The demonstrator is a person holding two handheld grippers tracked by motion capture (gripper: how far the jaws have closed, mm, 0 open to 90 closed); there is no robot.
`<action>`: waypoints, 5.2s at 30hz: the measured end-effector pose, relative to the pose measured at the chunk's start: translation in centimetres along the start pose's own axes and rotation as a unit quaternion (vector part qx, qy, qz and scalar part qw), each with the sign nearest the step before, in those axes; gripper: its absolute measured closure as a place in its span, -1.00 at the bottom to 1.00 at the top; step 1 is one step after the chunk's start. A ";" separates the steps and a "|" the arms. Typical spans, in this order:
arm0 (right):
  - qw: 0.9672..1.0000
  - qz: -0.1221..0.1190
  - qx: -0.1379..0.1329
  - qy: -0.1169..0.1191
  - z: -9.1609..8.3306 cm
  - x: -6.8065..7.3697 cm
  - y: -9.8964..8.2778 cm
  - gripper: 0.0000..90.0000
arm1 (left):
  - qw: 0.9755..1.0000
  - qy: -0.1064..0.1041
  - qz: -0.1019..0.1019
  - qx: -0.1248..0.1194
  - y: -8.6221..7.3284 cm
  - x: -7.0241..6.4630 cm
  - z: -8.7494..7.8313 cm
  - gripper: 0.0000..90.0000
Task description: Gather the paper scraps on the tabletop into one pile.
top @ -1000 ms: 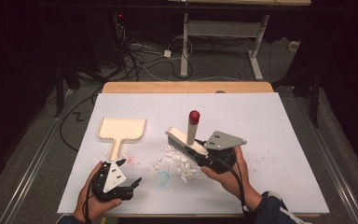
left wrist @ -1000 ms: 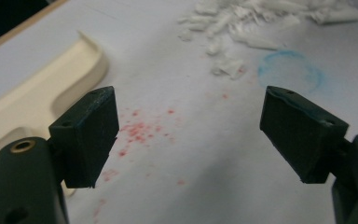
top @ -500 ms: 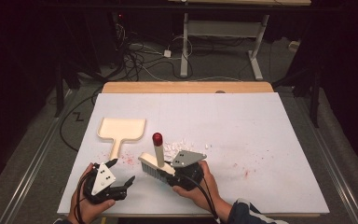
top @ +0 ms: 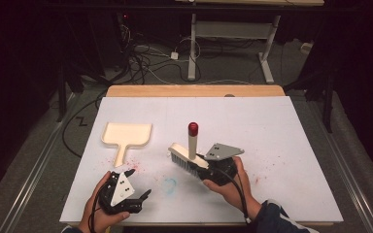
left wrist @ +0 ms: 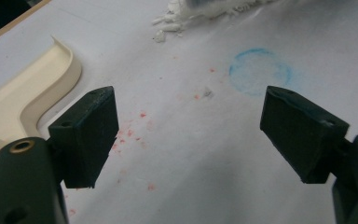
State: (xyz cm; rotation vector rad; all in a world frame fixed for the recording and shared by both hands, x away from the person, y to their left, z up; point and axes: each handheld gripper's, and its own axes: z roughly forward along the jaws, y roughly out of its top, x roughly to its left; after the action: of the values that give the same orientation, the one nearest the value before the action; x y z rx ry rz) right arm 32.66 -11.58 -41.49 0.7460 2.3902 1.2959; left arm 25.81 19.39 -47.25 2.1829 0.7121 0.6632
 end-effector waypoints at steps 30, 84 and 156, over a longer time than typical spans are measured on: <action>0.991 -0.089 0.069 0.067 -8.9 -2.5 -6.5 0.51 | 1.000 -0.011 0.014 0.021 0.2 -0.2 1.0 -0.60; 0.999 -0.025 -0.012 0.022 -1.5 -0.1 0.7 0.51 | 1.000 -0.009 0.008 0.011 -0.5 0.1 0.2 -0.61; 0.992 -0.035 -0.004 -0.125 1.8 -2.1 -1.6 0.51 | 0.999 -0.025 0.036 0.021 -0.1 -0.4 1.0 -0.59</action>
State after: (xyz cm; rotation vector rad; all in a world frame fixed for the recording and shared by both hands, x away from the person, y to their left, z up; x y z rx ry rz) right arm 34.78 -12.28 -43.77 0.7655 2.1897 1.1116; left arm 26.19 18.73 -48.06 2.2657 0.6284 0.6322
